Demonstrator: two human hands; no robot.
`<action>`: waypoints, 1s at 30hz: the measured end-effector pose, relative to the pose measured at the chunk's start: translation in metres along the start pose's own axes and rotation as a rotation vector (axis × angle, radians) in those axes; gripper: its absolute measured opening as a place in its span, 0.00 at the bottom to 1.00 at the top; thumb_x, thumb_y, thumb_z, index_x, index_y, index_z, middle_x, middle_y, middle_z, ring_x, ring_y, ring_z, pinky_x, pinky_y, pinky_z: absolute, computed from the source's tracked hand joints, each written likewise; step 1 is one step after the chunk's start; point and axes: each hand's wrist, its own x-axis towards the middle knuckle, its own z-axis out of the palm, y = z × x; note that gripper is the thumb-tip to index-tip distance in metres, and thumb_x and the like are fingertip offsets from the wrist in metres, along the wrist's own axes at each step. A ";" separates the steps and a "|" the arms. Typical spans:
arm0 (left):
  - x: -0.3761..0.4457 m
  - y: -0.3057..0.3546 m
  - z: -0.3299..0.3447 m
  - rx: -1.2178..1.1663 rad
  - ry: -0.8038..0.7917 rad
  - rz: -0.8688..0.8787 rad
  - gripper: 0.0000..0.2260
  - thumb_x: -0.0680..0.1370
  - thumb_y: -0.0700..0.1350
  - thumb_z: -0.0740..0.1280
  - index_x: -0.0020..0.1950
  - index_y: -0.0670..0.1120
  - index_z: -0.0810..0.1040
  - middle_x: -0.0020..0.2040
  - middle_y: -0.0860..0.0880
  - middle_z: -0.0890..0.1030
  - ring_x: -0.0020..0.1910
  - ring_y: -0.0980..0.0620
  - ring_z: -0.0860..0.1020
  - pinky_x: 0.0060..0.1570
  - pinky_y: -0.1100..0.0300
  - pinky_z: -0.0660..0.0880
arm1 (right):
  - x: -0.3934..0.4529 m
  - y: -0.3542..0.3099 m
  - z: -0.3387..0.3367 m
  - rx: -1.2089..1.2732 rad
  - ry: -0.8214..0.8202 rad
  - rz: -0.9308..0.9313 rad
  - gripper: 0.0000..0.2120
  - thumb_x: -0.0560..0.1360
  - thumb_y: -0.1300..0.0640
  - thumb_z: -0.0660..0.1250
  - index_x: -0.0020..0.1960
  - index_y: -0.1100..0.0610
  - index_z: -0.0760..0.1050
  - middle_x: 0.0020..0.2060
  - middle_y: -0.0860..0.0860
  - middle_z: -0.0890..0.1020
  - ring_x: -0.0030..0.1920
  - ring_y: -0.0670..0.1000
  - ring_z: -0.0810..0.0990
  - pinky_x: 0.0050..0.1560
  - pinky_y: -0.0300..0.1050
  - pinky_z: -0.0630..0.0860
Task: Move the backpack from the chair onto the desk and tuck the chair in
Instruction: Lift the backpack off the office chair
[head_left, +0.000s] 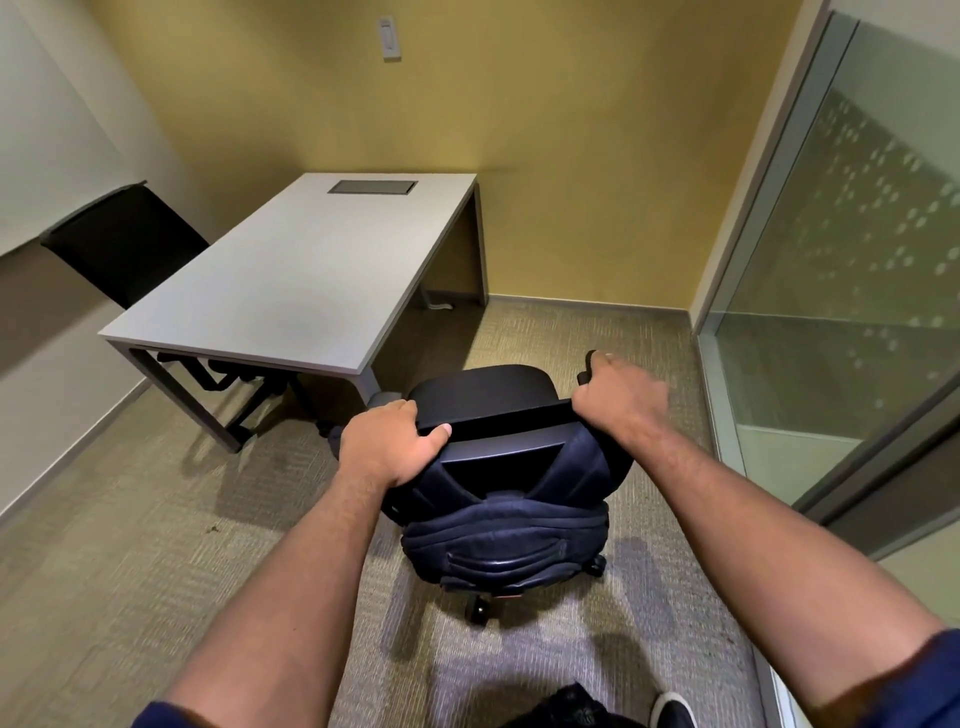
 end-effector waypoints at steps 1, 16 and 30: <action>0.000 -0.001 0.001 0.001 0.005 0.001 0.30 0.79 0.70 0.54 0.61 0.47 0.78 0.58 0.47 0.82 0.57 0.44 0.80 0.51 0.51 0.76 | -0.001 -0.003 0.000 -0.003 -0.006 0.010 0.24 0.72 0.53 0.61 0.68 0.54 0.71 0.60 0.53 0.80 0.58 0.57 0.79 0.45 0.49 0.69; 0.001 -0.006 0.006 -0.038 0.053 -0.006 0.28 0.77 0.71 0.55 0.55 0.48 0.78 0.52 0.49 0.83 0.52 0.46 0.81 0.47 0.52 0.75 | 0.012 -0.032 -0.030 -0.521 -0.027 -0.079 0.07 0.77 0.62 0.69 0.40 0.55 0.80 0.33 0.48 0.80 0.38 0.53 0.84 0.41 0.50 0.83; 0.004 0.003 0.008 0.015 0.031 -0.012 0.30 0.77 0.71 0.54 0.57 0.48 0.79 0.53 0.49 0.83 0.53 0.46 0.81 0.47 0.53 0.74 | 0.001 0.017 0.010 0.168 0.069 -0.022 0.27 0.85 0.42 0.49 0.77 0.55 0.65 0.74 0.54 0.73 0.69 0.58 0.75 0.63 0.58 0.73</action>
